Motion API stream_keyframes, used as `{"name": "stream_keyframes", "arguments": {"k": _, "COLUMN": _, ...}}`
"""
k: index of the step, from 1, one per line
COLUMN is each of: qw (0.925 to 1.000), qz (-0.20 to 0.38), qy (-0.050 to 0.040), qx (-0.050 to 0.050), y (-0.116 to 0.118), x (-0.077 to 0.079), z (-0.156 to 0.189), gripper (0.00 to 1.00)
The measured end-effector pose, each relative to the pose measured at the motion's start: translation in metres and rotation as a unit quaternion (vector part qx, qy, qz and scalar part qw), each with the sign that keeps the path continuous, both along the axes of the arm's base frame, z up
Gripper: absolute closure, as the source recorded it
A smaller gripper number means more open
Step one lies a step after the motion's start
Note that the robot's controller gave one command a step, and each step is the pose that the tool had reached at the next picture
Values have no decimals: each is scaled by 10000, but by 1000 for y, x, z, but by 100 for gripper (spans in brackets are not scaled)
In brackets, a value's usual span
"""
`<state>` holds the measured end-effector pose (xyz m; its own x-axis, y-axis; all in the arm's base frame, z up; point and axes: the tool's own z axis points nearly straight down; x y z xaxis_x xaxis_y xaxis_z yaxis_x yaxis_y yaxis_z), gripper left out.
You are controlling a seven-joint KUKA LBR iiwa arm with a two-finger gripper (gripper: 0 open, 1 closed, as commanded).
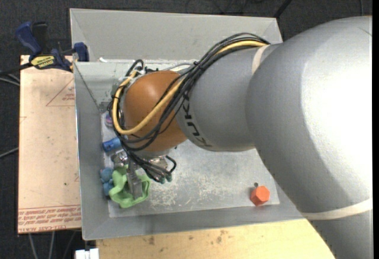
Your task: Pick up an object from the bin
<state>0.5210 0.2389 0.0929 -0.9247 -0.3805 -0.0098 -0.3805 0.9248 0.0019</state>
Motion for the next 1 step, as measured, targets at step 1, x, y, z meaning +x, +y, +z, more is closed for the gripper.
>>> {"name": "stream_keyframes", "arguments": {"k": 1, "qw": 10000, "qz": 20, "qy": -22, "qx": -2, "y": 0, "x": 63, "z": 207, "gripper": 100}}
